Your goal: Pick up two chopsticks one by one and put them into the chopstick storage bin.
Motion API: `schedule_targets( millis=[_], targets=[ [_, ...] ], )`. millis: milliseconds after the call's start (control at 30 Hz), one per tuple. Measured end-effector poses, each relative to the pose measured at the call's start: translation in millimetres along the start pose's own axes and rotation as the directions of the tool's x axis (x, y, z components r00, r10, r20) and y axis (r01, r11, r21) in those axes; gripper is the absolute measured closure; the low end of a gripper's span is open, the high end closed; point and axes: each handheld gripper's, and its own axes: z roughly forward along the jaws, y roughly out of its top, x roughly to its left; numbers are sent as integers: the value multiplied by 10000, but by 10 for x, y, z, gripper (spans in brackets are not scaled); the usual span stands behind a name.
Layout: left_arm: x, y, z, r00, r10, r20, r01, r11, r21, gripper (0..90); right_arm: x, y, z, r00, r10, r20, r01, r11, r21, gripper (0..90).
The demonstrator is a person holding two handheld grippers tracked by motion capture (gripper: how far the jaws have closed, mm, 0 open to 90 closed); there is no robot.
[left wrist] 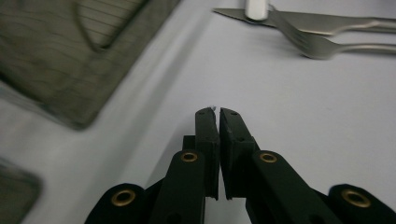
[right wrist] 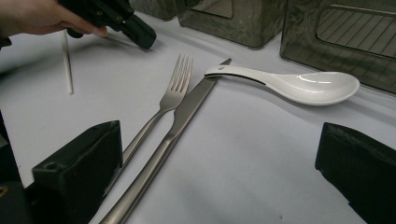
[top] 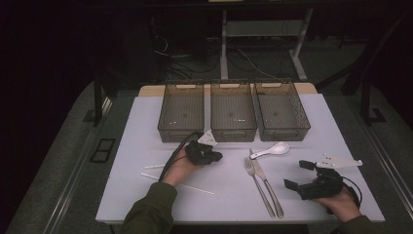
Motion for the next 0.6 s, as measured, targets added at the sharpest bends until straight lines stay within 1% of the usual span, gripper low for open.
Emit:
schedule_targets(
  millis=[33,133,200,233,367,400,433,500,600],
  targets=[
    [30,9,8,9999,-17,-144,16,10000,-61,858,-1,-1,0,10000,1,-1,-1,10000,-3,9],
    [96,13,40,9988,-278,-403,274,9996,-98,858,-2,-1,0,10000,34,-2,-34,10000,7,9],
    [104,7,71,9980,-396,-497,397,9992,15,858,-1,-1,-1,10000,36,2,-36,10000,3,9],
    [101,1,85,9977,-467,-499,466,9989,-32,857,-2,-2,-1,10000,14,14,-14,10000,-9,9],
    [98,-1,82,9975,-468,-535,467,9989,-27,857,-5,-1,-4,10000,21,23,-21,10000,-20,9],
    [95,-1,81,9971,-485,-593,482,9988,-55,841,-4,-2,-4,10000,10,22,-10,10000,-21,9],
    [96,0,76,9974,-441,-568,437,9990,-75,794,-2,-2,-4,10000,2,16,-2,10000,-21,9],
    [79,10,40,9977,-455,-495,446,9988,-206,751,-1,-2,-5,10000,-17,13,17,10000,-30,9],
    [13,23,-96,9990,-453,-41,451,9982,-385,664,1,0,-12,10000,9,5,-9,10000,-52,9]
  ],
)
